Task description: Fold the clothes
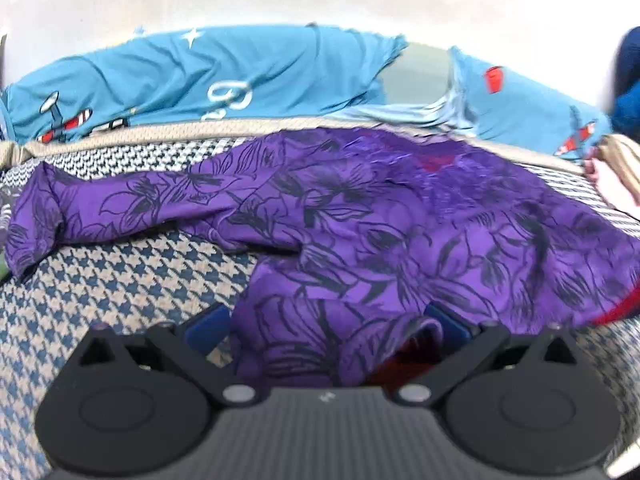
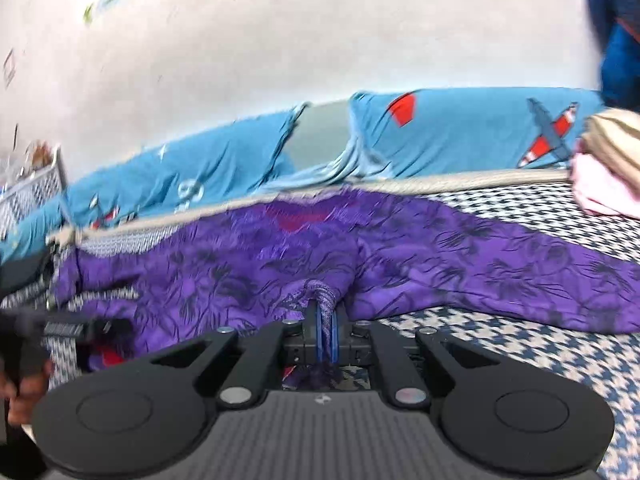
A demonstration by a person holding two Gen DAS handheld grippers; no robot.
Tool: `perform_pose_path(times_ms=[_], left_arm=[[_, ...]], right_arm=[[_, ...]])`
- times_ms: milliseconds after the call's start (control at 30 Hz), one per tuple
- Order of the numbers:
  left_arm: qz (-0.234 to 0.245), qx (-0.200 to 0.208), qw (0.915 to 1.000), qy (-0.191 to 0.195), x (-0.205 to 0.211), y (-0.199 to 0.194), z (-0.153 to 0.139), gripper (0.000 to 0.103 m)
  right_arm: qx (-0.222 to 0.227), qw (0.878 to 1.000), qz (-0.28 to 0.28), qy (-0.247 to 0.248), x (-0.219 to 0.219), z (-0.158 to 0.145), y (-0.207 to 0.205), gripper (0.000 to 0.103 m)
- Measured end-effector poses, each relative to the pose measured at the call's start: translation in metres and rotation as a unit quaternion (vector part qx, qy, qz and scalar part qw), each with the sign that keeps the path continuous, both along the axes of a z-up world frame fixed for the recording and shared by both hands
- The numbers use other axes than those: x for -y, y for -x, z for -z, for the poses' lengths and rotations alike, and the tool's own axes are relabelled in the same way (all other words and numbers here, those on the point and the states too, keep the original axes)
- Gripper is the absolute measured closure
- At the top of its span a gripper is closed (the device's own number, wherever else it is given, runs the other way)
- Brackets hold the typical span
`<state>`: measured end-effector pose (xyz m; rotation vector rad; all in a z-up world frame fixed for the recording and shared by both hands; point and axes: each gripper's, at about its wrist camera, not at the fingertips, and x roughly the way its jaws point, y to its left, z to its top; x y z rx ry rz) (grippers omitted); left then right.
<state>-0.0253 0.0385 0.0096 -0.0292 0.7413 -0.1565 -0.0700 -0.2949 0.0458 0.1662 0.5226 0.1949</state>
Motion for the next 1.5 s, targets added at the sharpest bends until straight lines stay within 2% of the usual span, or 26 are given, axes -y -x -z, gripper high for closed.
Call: perform_pose_path(times_ms=[167,300,433,567,800,967,1100,1300,1500], left_arm=[[0.018,-0.008,0.9995,0.024,0.004,0.040,0.002,0.000],[0.051,-0.006,0.9985,0.020,0.018,0.066,0.004,0.000],[0.068,-0.005,0.9976,0.002,0.032,0.078,0.010,0.000],[0.056,-0.009,0.9983,0.012,0.035,0.078,0.015,0.000],[0.002,-0.015,0.9996,0.024,0.037,0.058,0.024,0.000],[-0.037,-0.003,0.9989,0.028,0.032,0.053,0.020,0.000],[-0.070,0.017,0.9974,0.008,0.025,0.056,0.012,0.000],[-0.135,0.040,0.9897,-0.024,0.010,0.060,-0.002,0.000],[-0.209,0.061,0.9745,-0.054,-0.004,0.068,-0.018,0.000]], right_arm=[[0.033,0.998,0.032,-0.036,0.017,-0.014,0.025,0.097],[0.042,0.996,0.050,-0.056,0.025,-0.018,0.035,0.097],[0.058,0.995,0.054,-0.063,0.027,-0.023,0.042,0.097],[0.075,0.992,0.064,-0.080,0.033,-0.029,0.050,0.097],[0.084,0.990,0.074,-0.090,0.040,-0.032,0.055,0.097],[0.105,0.986,0.087,-0.097,0.047,-0.039,0.061,0.097],[0.127,0.980,0.104,-0.109,0.055,-0.048,0.071,0.097],[0.151,0.975,0.103,-0.126,0.056,-0.063,0.084,0.097],[0.158,0.973,0.108,-0.132,0.054,-0.072,0.092,0.097]])
